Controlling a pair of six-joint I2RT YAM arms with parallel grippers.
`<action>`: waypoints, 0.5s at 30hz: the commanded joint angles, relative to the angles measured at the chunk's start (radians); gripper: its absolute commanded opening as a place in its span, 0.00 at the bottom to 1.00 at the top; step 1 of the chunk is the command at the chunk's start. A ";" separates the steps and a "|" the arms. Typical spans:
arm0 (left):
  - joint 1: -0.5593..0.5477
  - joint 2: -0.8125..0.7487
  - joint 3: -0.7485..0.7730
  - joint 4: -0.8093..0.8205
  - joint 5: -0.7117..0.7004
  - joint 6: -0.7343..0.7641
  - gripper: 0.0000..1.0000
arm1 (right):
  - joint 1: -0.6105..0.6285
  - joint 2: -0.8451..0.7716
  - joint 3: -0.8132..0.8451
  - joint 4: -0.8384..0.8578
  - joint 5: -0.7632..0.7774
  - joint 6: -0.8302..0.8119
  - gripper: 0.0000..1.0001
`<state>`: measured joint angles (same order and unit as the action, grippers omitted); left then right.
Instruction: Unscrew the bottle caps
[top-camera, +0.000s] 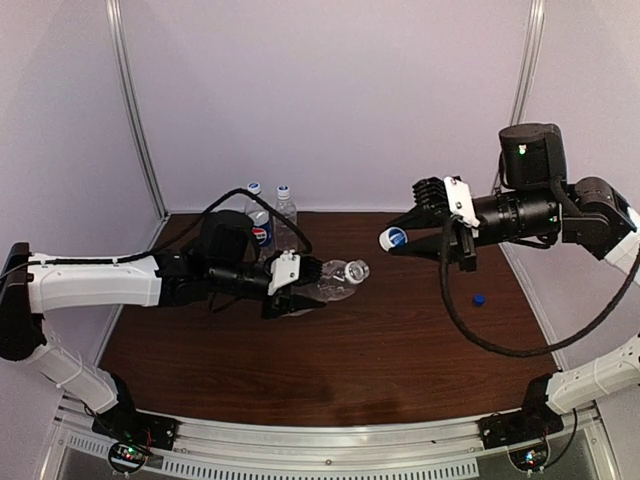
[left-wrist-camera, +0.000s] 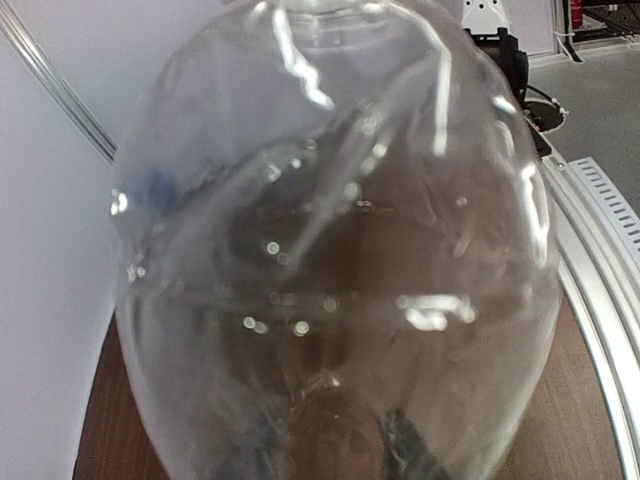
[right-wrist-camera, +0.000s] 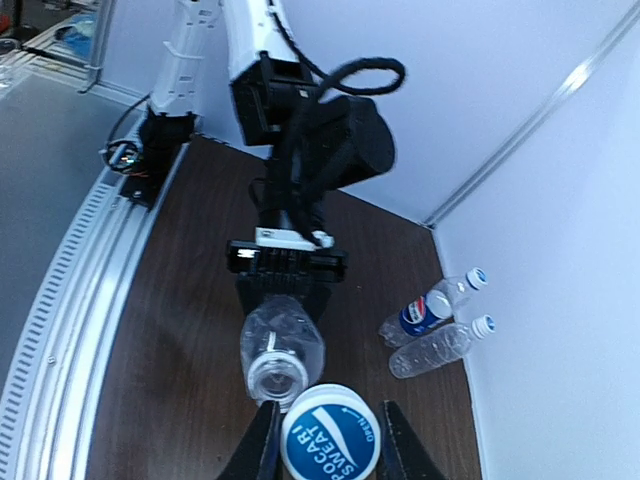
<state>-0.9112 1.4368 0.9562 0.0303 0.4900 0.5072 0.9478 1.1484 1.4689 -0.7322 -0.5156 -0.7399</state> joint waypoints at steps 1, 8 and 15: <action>0.005 -0.015 0.006 0.079 -0.077 -0.035 0.32 | -0.060 0.018 -0.132 0.331 0.443 0.285 0.00; 0.009 -0.130 -0.086 0.253 -0.188 -0.096 0.33 | -0.331 0.139 -0.386 0.529 0.632 0.718 0.00; 0.025 -0.214 -0.123 0.293 -0.258 -0.138 0.33 | -0.493 0.291 -0.602 0.663 0.600 0.961 0.00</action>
<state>-0.8982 1.2499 0.8482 0.2394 0.2970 0.4088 0.5045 1.3766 0.9211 -0.1738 0.0486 0.0181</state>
